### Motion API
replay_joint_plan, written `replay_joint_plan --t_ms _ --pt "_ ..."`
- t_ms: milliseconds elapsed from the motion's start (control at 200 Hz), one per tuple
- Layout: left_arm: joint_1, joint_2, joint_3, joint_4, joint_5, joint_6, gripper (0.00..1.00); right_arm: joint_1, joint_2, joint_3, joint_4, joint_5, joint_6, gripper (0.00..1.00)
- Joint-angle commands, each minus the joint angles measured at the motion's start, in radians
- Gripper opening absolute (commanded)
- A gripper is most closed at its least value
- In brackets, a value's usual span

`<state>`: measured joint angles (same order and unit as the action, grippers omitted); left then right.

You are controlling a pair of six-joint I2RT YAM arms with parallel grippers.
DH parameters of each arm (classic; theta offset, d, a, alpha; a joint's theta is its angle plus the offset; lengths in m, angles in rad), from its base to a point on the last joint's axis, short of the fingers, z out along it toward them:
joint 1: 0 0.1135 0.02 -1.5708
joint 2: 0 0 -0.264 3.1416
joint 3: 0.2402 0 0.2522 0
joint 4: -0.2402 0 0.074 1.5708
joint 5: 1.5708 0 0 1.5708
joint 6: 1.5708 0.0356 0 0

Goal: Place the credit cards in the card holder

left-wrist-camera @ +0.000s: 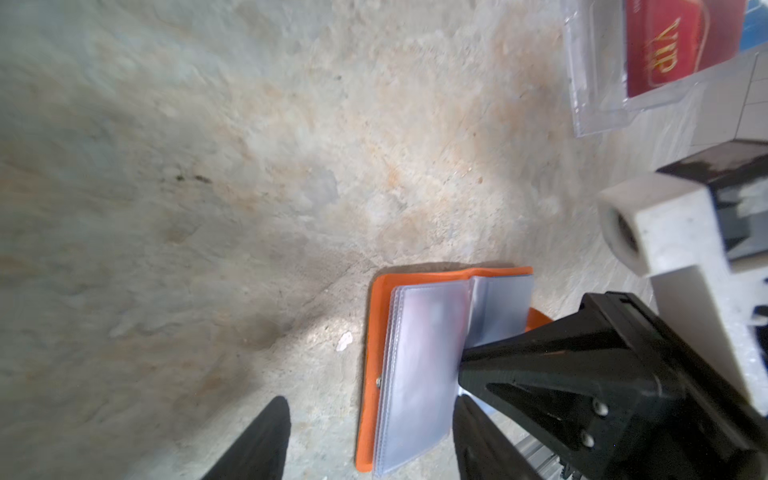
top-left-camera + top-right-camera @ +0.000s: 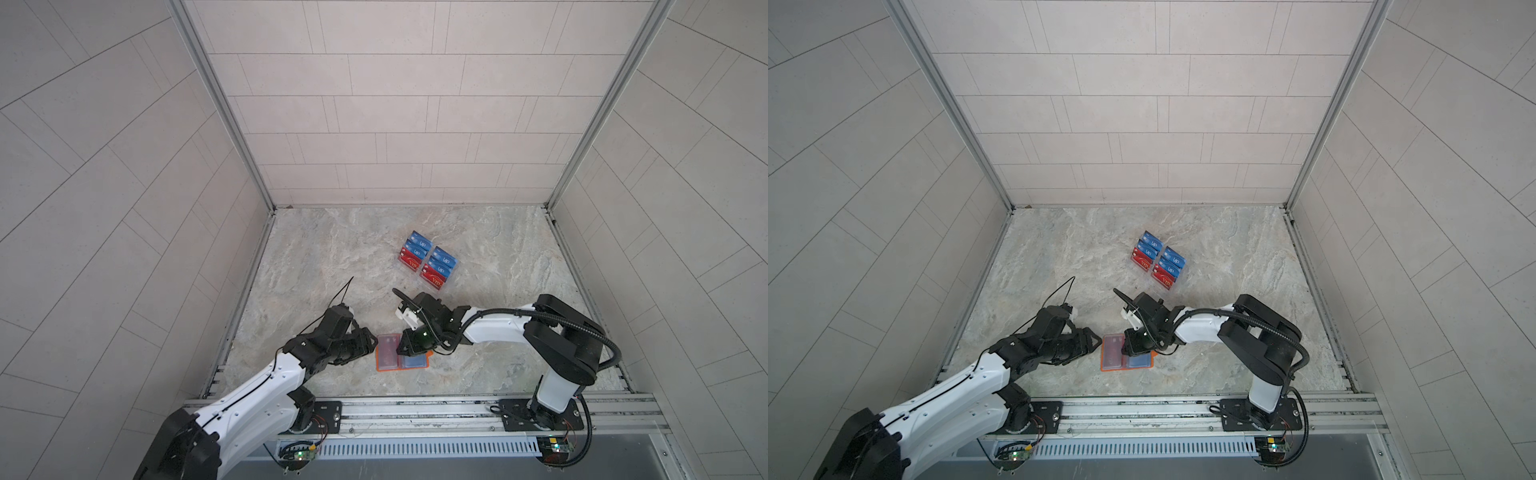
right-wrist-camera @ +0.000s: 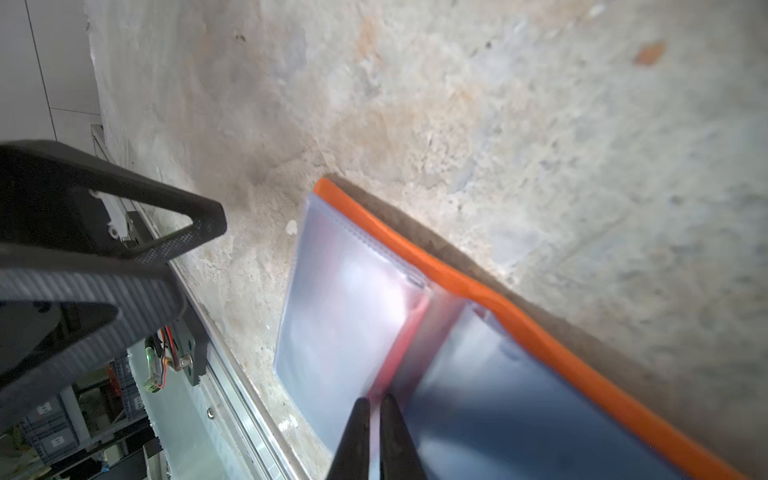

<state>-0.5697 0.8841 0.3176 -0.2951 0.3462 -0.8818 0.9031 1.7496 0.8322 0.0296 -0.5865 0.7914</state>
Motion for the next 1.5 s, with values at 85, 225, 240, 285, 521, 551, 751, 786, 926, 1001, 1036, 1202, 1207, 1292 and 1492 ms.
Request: replay_joint_plan --t_ms 85,225,240,285,521,551,751,786,926,1001,1036,1202,1207,1292,1492 --pt "0.002 0.056 -0.013 0.06 0.056 0.047 0.62 0.01 0.015 0.008 0.066 0.036 0.051 0.11" --pt "0.002 0.118 -0.023 0.124 0.087 0.05 0.57 0.01 0.007 0.001 0.059 0.056 0.066 0.11" --pt "0.002 0.126 -0.023 0.131 0.09 0.051 0.57 0.011 0.005 0.0 0.06 0.061 0.069 0.11" --pt "0.002 0.142 -0.023 0.148 0.096 0.052 0.57 0.011 -0.002 -0.009 0.066 0.073 0.082 0.11" --pt "0.004 0.213 0.003 0.206 0.135 0.066 0.58 0.01 -0.037 -0.018 0.08 0.125 0.121 0.11" --pt "0.003 0.221 0.005 0.208 0.139 0.067 0.58 0.01 -0.043 -0.015 0.075 0.129 0.12 0.11" --pt "0.012 0.233 0.035 0.188 0.138 0.098 0.6 -0.005 -0.092 0.013 0.007 0.169 0.088 0.12" --pt "0.016 0.234 0.049 0.161 0.14 0.113 0.6 -0.014 -0.102 0.018 -0.004 0.169 0.08 0.12" --pt "0.026 0.166 0.085 0.05 0.1 0.137 0.61 -0.081 -0.152 0.105 -0.192 0.201 -0.04 0.15" --pt "0.025 0.132 0.141 -0.048 0.072 0.151 0.6 -0.142 -0.166 0.187 -0.334 0.22 -0.132 0.17" --pt "0.019 0.117 0.166 -0.082 0.067 0.15 0.6 -0.173 -0.167 0.23 -0.393 0.22 -0.17 0.18" --pt "-0.044 0.112 0.286 -0.157 0.094 0.165 0.58 -0.289 -0.111 0.452 -0.646 0.233 -0.353 0.21" --pt "-0.047 0.116 0.289 -0.159 0.096 0.166 0.57 -0.292 -0.104 0.465 -0.66 0.235 -0.362 0.21" --pt "-0.096 0.156 0.327 -0.172 0.083 0.18 0.53 -0.314 -0.067 0.558 -0.734 0.255 -0.427 0.23" --pt "-0.164 0.198 0.225 0.035 0.019 0.079 0.45 -0.331 0.026 0.728 -0.858 0.353 -0.54 0.3"
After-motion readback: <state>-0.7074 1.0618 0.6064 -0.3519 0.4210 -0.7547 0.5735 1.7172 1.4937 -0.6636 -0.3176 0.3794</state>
